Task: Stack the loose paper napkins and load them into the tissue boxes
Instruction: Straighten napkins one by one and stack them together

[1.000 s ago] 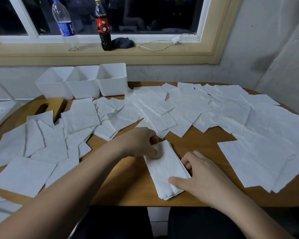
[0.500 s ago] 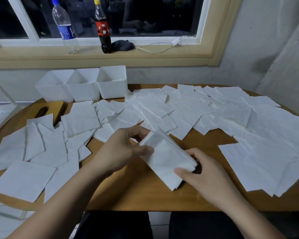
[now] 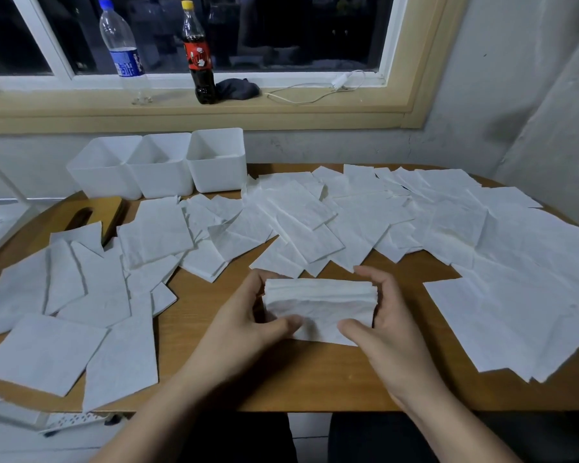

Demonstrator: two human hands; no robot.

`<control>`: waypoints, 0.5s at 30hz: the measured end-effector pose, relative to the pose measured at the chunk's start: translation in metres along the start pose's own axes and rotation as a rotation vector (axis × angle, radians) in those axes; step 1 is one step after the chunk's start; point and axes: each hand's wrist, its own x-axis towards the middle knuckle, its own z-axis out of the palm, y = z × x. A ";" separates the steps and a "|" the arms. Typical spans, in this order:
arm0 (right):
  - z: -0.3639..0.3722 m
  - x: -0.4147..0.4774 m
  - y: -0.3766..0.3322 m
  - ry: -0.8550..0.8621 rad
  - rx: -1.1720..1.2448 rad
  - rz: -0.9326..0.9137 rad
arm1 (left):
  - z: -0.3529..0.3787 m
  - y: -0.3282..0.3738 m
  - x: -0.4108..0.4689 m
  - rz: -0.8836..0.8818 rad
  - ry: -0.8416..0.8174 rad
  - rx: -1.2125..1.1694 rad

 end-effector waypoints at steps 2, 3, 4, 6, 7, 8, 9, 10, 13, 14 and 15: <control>0.005 0.000 0.001 0.068 0.009 -0.022 | 0.010 0.001 0.000 0.012 0.024 -0.082; 0.008 0.000 0.002 0.093 0.016 -0.039 | 0.015 0.001 0.001 0.023 0.035 -0.111; 0.011 -0.001 0.001 0.108 0.022 -0.059 | 0.020 0.001 0.001 0.040 0.046 -0.128; 0.015 -0.001 0.000 0.124 0.015 -0.092 | 0.027 -0.001 0.003 0.067 0.070 -0.154; 0.016 -0.001 -0.001 0.125 0.010 -0.100 | 0.028 -0.001 0.004 0.073 0.081 -0.166; 0.016 -0.002 -0.001 0.119 0.001 -0.101 | 0.028 -0.003 0.005 0.075 0.089 -0.167; 0.015 -0.003 -0.001 0.110 -0.017 -0.095 | 0.027 -0.005 0.005 0.073 0.091 -0.158; 0.013 -0.004 -0.001 0.099 -0.044 -0.086 | 0.026 -0.006 0.004 0.068 0.086 -0.134; 0.006 -0.005 0.000 0.075 -0.131 -0.056 | 0.020 -0.007 0.000 0.066 0.055 -0.056; 0.002 -0.005 -0.001 0.063 -0.154 -0.049 | 0.017 -0.006 0.000 0.076 0.049 -0.030; 0.000 -0.003 -0.002 0.043 -0.178 -0.049 | 0.013 -0.003 0.001 0.092 0.046 -0.001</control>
